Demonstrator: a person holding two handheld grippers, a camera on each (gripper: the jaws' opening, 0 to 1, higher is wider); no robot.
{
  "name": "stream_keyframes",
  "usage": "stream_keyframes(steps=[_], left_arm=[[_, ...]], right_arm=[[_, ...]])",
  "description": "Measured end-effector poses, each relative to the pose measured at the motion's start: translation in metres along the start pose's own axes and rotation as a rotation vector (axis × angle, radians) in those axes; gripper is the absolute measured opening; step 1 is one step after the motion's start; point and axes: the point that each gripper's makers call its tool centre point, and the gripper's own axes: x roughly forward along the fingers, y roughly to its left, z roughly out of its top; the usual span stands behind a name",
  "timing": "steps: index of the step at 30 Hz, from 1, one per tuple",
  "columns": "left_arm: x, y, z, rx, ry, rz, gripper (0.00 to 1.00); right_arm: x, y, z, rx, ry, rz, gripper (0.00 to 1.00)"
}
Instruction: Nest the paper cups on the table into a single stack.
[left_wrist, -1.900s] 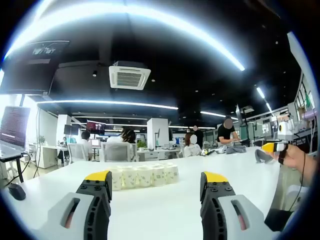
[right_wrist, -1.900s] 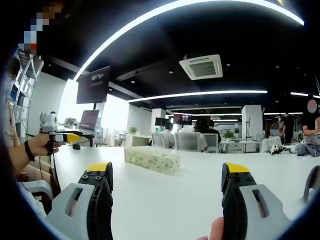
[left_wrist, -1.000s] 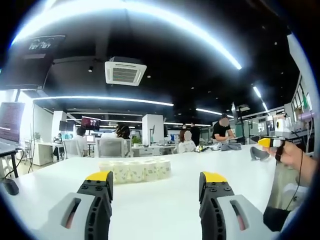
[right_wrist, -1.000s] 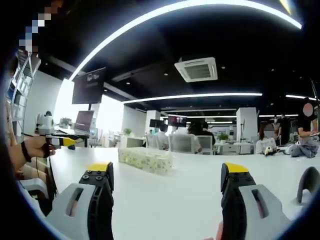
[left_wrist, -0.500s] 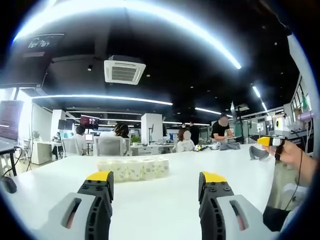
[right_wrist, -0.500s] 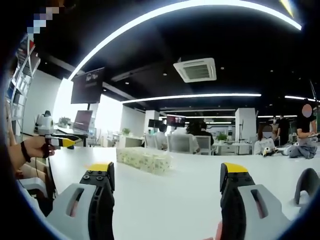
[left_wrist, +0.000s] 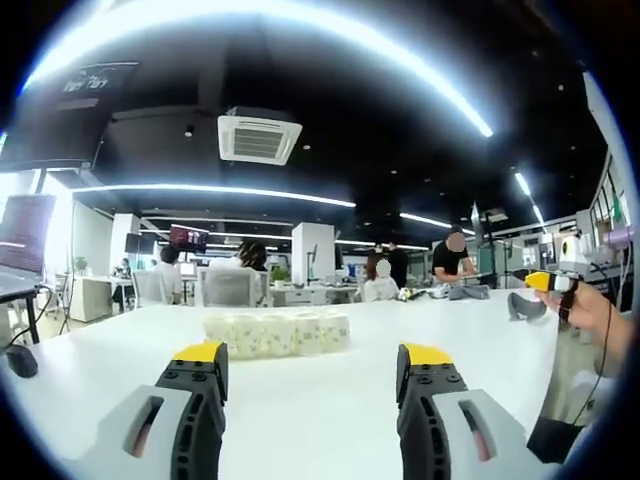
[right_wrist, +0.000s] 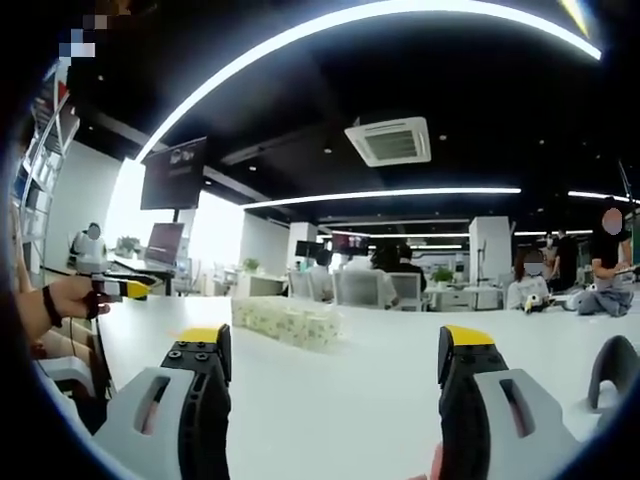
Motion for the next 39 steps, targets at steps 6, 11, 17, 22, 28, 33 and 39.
stream_keyframes(steps=[6,11,17,22,28,33,39], left_arm=[[0.007,0.029,-0.001,0.016,0.002,0.057,0.73],[0.017,0.046,0.005,-0.041,-0.038,0.061,0.72],[0.036,0.057,-0.008,-0.046,-0.011,0.052,0.71],[0.055,0.064,-0.021,-0.015,0.044,0.048,0.74],[0.081,0.078,-0.027,0.007,0.080,0.029,0.75],[0.097,0.084,-0.033,0.018,0.105,0.001,0.76],[0.114,0.095,-0.040,0.011,0.133,-0.006,0.76]], right_arm=[[0.001,0.001,-0.002,0.006,-0.001,0.010,0.88],[0.001,-0.001,-0.002,0.011,-0.003,0.008,0.87],[-0.001,-0.004,0.000,0.012,-0.011,0.001,0.86],[-0.005,-0.007,0.006,0.013,-0.025,-0.007,0.85],[-0.007,-0.009,0.009,0.016,-0.037,-0.012,0.85],[-0.007,-0.010,0.010,0.018,-0.039,-0.013,0.85],[-0.006,-0.010,0.010,0.020,-0.040,-0.012,0.84]])
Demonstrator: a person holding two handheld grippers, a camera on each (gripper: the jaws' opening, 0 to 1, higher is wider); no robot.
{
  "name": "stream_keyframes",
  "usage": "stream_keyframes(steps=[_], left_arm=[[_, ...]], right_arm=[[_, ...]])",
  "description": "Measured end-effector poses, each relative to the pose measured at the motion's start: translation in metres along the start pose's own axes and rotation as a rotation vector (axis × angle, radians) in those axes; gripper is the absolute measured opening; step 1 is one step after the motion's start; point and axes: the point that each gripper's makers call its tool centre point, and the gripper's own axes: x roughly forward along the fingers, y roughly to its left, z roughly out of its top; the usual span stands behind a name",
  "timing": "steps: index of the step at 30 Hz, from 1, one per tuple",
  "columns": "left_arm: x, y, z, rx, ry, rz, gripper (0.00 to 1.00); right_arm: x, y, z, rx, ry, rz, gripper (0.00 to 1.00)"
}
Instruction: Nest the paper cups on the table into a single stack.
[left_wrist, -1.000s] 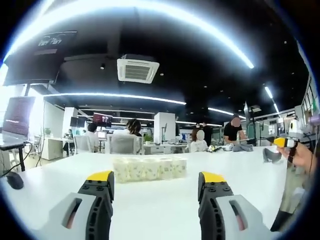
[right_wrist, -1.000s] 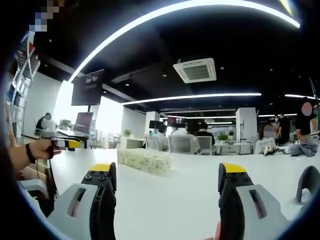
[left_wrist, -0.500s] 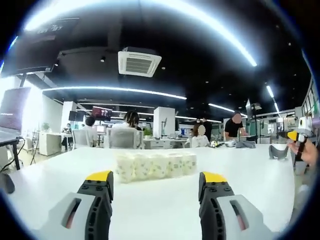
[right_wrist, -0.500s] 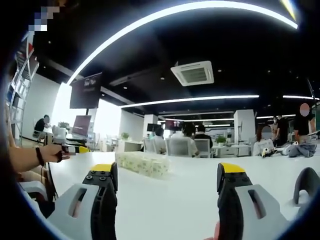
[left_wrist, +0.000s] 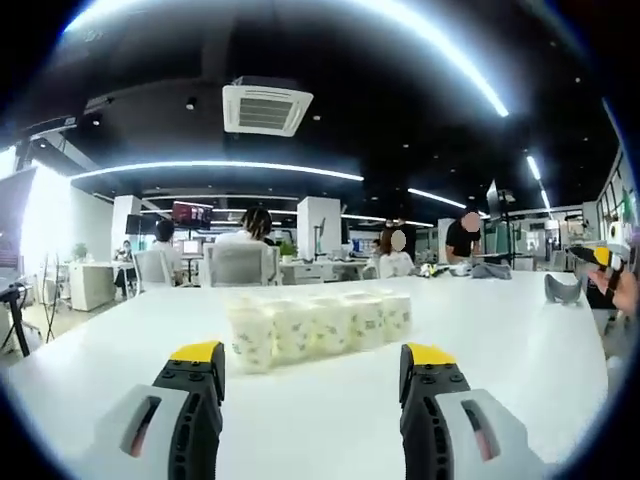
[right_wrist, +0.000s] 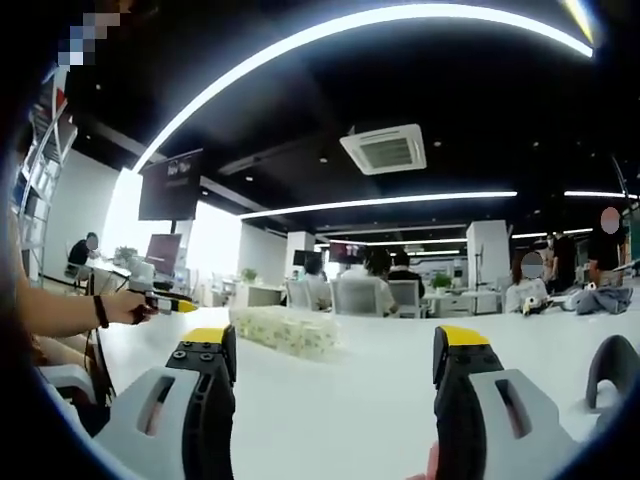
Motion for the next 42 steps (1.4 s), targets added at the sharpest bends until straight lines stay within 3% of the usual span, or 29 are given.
stream_keyframes(steps=[5,14,23,30,38,42], left_arm=[[0.020,0.017,-0.007,-0.021,0.033,0.001,0.76],[0.047,0.026,-0.019,-0.035,0.057,-0.015,0.77],[0.072,0.051,-0.031,-0.035,0.074,0.021,0.78],[0.090,0.059,-0.035,-0.013,0.088,0.042,0.75],[0.120,0.088,-0.044,-0.002,0.115,0.068,0.76],[0.119,0.080,-0.048,-0.007,0.116,0.075,0.75]], right_arm=[[0.000,0.000,0.001,-0.002,0.001,0.001,0.84],[0.001,-0.002,0.001,-0.006,0.004,-0.006,0.84],[0.003,0.002,0.003,-0.011,0.006,-0.001,0.84],[0.003,0.000,0.000,-0.001,0.007,-0.005,0.84],[0.002,-0.004,0.003,-0.005,0.005,-0.010,0.84],[0.001,-0.007,0.006,-0.008,0.001,-0.017,0.84]])
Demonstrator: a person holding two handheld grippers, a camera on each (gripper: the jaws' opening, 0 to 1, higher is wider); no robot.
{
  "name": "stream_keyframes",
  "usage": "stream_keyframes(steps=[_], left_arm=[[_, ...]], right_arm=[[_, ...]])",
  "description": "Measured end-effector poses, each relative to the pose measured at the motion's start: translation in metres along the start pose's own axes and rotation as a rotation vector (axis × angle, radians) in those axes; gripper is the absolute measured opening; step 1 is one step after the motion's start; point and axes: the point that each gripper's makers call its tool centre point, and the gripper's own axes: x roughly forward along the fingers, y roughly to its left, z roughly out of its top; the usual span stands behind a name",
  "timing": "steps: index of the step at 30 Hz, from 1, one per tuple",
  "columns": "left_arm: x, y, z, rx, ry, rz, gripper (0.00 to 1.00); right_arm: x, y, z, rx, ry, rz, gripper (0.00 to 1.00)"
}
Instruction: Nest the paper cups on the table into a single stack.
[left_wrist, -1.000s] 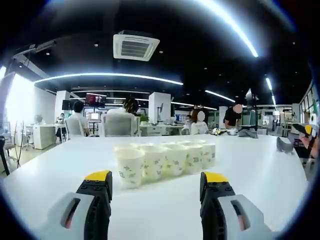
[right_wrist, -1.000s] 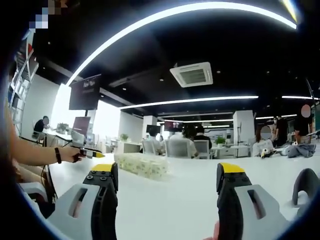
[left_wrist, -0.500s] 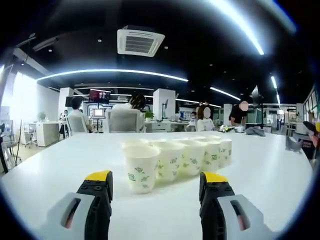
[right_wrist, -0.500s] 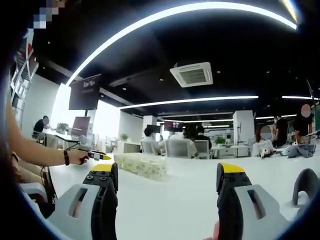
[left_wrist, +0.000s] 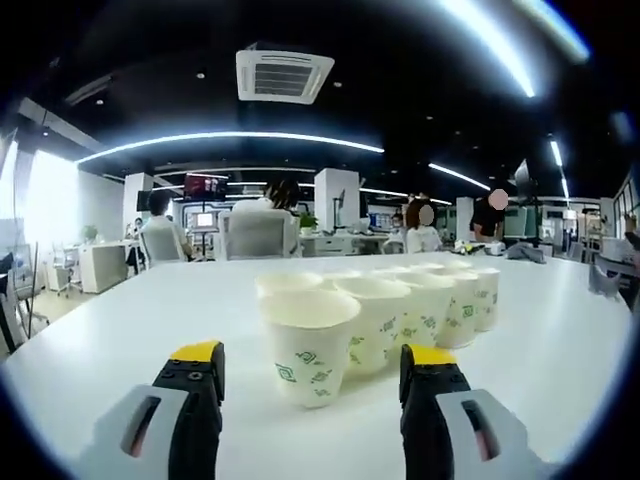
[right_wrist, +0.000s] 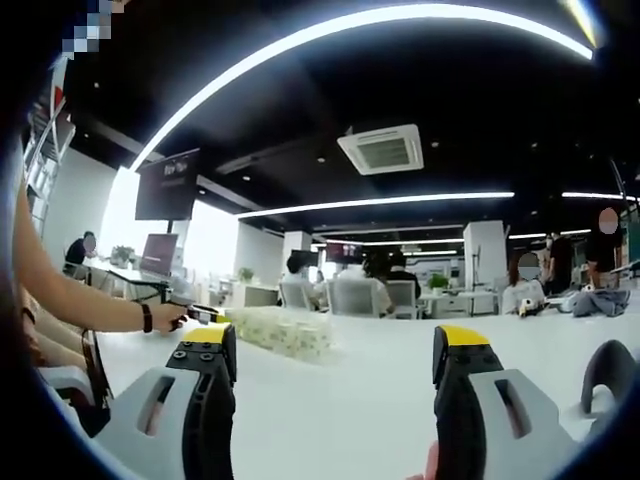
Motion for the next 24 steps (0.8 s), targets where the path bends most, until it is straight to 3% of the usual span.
stream_keyframes(steps=[8,24], left_arm=[[0.005,-0.017,-0.008,0.015,0.022,-0.005,0.71],[0.022,-0.016,-0.010,0.064,0.039,-0.007,0.59]], right_arm=[[0.003,-0.002,-0.002,0.002,0.006,0.003,0.84],[0.002,0.001,0.001,-0.011,0.012,-0.003,0.84]])
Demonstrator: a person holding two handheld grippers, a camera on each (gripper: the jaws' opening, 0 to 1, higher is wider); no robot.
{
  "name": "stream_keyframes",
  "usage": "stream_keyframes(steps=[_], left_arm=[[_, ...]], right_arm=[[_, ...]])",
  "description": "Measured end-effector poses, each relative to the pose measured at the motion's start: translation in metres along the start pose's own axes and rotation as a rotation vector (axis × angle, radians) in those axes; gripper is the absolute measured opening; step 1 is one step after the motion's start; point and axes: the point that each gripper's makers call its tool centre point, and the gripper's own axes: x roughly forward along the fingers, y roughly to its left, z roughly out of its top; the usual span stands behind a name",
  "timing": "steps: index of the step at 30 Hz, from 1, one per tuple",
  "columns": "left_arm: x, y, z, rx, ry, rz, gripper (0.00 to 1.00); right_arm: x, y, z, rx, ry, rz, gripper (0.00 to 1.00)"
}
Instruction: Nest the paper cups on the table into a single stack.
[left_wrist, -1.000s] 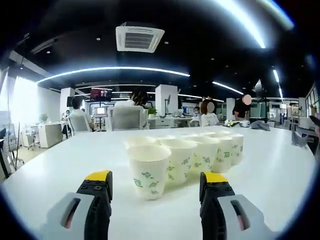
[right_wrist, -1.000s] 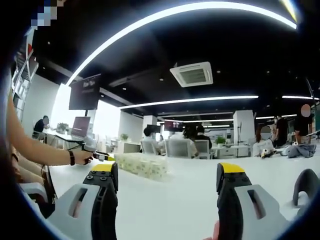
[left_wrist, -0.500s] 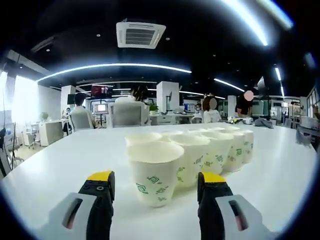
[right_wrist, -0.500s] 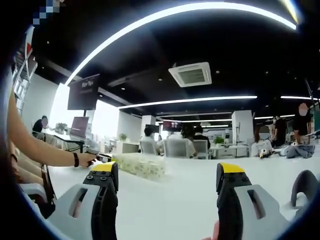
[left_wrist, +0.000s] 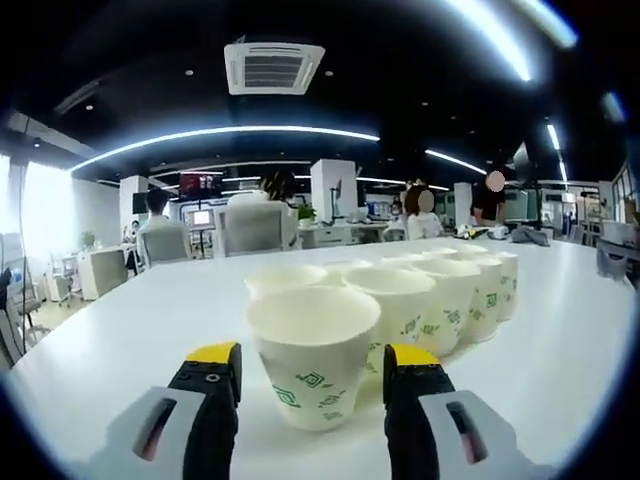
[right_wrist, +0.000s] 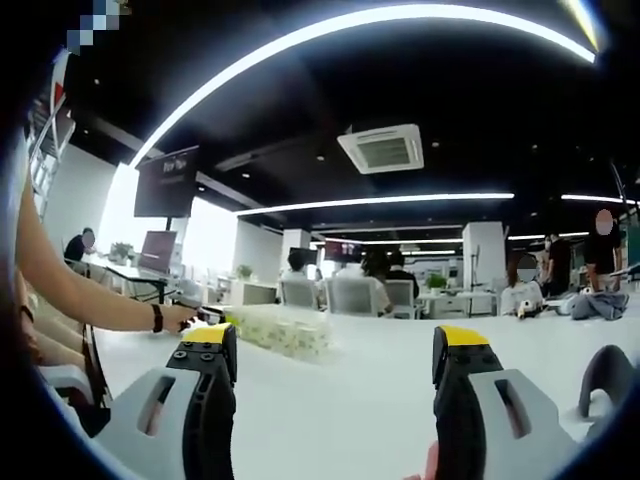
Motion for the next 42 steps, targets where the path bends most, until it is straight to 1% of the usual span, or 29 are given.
stream_keyframes(steps=[3,7,9,20,27,32,35,39,42], left_arm=[[0.002,0.001,0.000,-0.015,0.000,-0.002,0.51],[0.001,0.001,0.002,-0.014,-0.003,0.004,0.50],[-0.001,0.001,0.003,-0.012,-0.004,0.005,0.47],[-0.006,0.007,0.004,0.001,-0.010,0.010,0.47],[-0.015,0.014,0.005,0.004,-0.023,0.017,0.46],[-0.024,0.019,0.009,0.003,-0.034,0.026,0.46],[-0.035,0.016,0.015,0.005,-0.049,0.024,0.46],[-0.047,0.004,0.021,0.040,-0.064,0.002,0.46],[-0.056,-0.005,0.027,0.039,-0.080,-0.014,0.46]], right_arm=[[0.001,0.002,-0.001,-0.001,0.004,0.001,0.84],[0.002,0.005,0.000,-0.005,0.004,0.004,0.84],[0.002,0.005,0.000,-0.006,0.006,0.004,0.84],[0.004,0.010,-0.002,0.000,0.007,0.009,0.84],[0.003,0.010,0.001,0.005,-0.003,0.008,0.84],[0.003,0.013,0.002,0.006,-0.007,0.010,0.84],[0.003,0.014,0.004,0.004,-0.009,0.012,0.84],[0.002,0.012,0.006,0.005,-0.016,0.012,0.84],[0.001,0.011,0.005,0.001,-0.013,0.011,0.84]])
